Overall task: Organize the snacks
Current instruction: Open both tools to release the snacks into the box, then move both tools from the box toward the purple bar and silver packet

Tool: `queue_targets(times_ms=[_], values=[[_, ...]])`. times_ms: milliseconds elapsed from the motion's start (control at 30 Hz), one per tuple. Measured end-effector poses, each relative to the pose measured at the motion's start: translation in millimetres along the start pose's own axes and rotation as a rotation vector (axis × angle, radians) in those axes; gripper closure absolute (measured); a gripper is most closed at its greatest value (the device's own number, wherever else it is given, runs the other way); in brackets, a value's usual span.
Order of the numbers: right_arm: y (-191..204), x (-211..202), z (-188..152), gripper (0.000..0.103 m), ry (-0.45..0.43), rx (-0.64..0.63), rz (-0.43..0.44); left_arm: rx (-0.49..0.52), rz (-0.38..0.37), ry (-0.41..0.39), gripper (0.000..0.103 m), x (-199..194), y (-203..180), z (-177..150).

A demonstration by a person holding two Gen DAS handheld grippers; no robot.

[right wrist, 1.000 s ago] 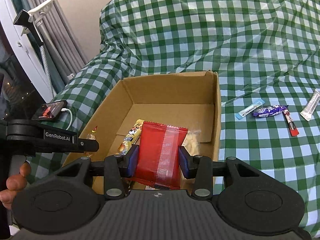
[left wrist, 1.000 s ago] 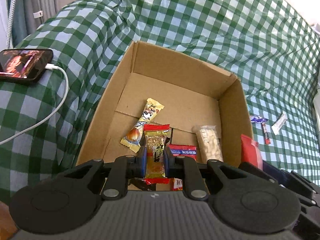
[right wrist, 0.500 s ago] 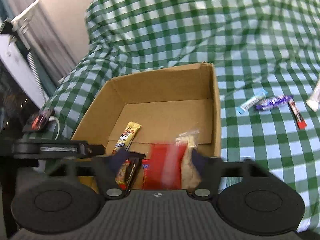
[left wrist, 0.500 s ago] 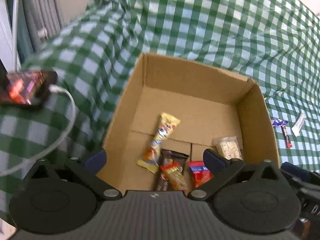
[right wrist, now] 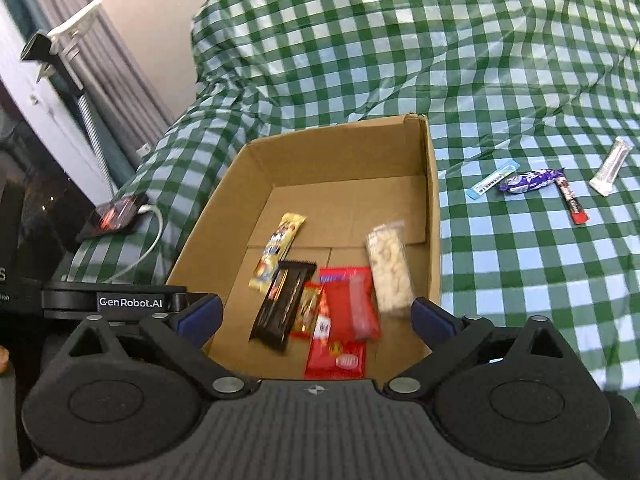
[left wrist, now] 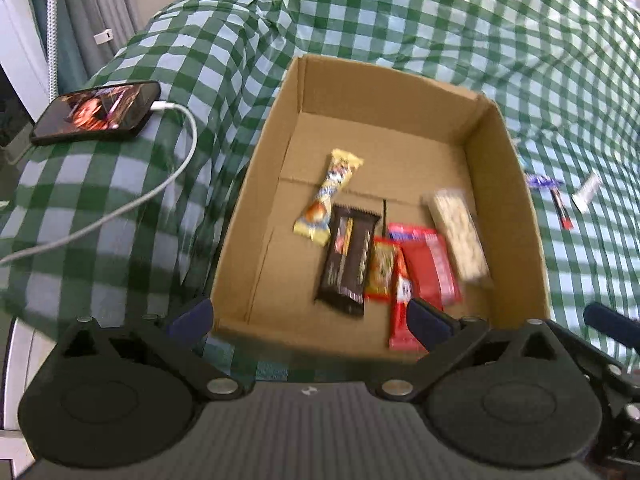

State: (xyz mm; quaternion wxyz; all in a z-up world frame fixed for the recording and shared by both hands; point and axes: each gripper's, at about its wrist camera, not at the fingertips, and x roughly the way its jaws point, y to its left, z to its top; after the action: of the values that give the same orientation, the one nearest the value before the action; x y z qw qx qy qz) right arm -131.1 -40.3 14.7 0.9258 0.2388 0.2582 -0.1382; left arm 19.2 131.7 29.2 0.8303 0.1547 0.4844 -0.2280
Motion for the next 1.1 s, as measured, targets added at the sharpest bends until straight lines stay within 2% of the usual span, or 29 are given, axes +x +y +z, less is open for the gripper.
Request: queue_targets(times_ms=[167, 433, 700, 1100], values=[[16, -25, -21, 0.001, -0.017, -0.033, -0.012, 0.044, 0.014, -0.032, 0.000, -29, -2, -29], [30, -60, -53, 0.001, -0.071, -0.068, -0.016, 0.048, 0.019, -0.069, 0.000, -61, 1, -63], [40, -87, -64, 0.001, -0.120, -0.084, -0.007, 0.062, 0.029, -0.118, 0.000, -83, -4, -79], [42, -106, -71, 0.001, -0.167, -0.086, -0.001, 0.098, 0.035, -0.150, 0.000, -99, -12, -89]])
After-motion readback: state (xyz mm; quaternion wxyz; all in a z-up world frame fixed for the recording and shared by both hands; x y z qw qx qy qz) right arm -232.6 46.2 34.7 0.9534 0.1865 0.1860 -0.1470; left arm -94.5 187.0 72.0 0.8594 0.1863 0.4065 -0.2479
